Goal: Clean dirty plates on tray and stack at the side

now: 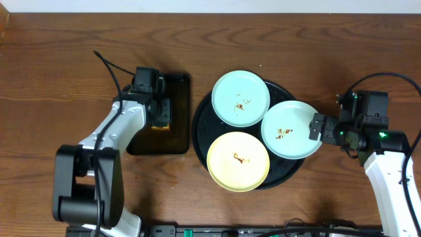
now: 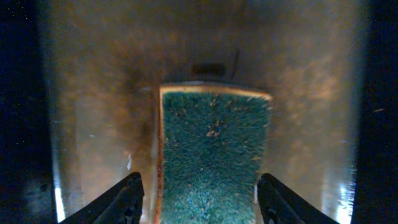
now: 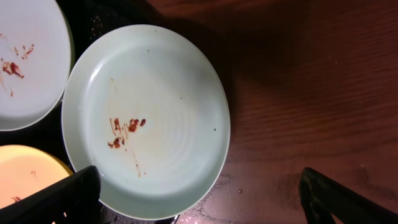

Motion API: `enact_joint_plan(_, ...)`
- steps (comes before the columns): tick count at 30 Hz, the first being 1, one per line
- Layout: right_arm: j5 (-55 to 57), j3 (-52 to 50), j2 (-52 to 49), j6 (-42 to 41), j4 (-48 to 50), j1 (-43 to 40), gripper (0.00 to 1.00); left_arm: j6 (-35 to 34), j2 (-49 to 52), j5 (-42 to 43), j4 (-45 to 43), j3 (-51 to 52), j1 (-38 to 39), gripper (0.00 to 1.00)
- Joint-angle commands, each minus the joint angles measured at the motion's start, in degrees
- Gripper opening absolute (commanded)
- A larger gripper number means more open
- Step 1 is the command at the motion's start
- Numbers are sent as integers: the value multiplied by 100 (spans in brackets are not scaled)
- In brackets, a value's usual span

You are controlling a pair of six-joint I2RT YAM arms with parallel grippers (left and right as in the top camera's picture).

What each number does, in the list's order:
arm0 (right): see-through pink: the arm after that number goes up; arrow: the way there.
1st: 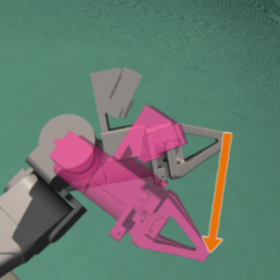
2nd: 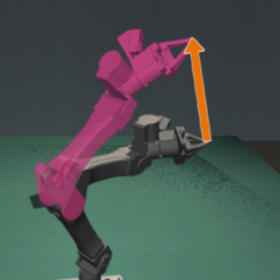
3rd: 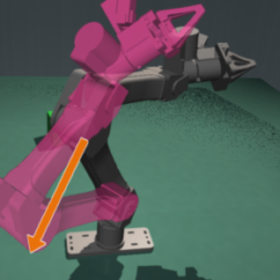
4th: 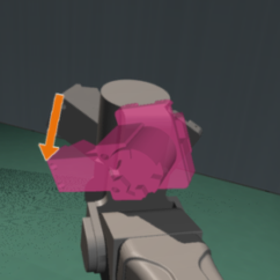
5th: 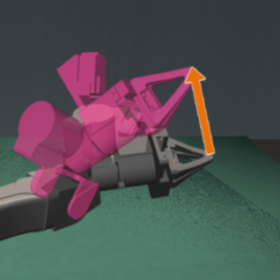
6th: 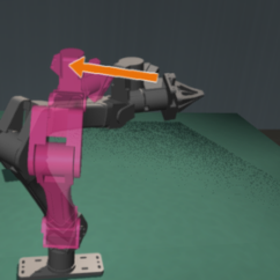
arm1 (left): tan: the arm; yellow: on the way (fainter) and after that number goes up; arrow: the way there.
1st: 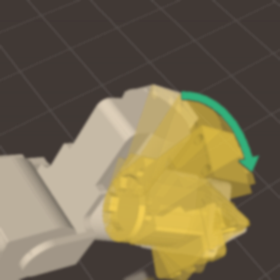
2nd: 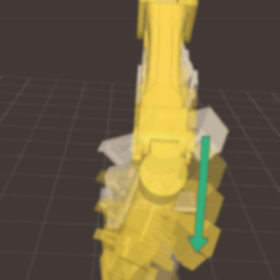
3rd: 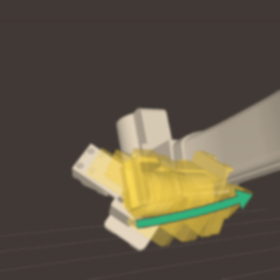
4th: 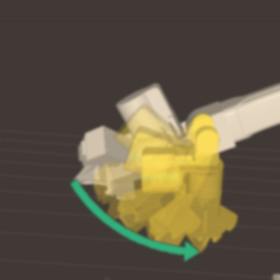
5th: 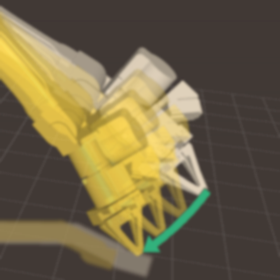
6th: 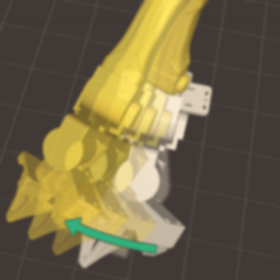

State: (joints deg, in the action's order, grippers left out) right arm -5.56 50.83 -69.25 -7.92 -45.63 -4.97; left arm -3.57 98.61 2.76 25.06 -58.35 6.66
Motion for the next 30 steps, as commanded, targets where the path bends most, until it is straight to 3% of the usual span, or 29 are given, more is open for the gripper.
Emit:
enact_joint_plan(1, -33, 101, 24, -81, 0, -46, 99, -31, -164, -81, 24, -155, 9, 60)
enact_joint_plan(30, -33, 101, 24, -81, -2, -46, 99, -144, 374, -68, 74, -107, 179, 59)
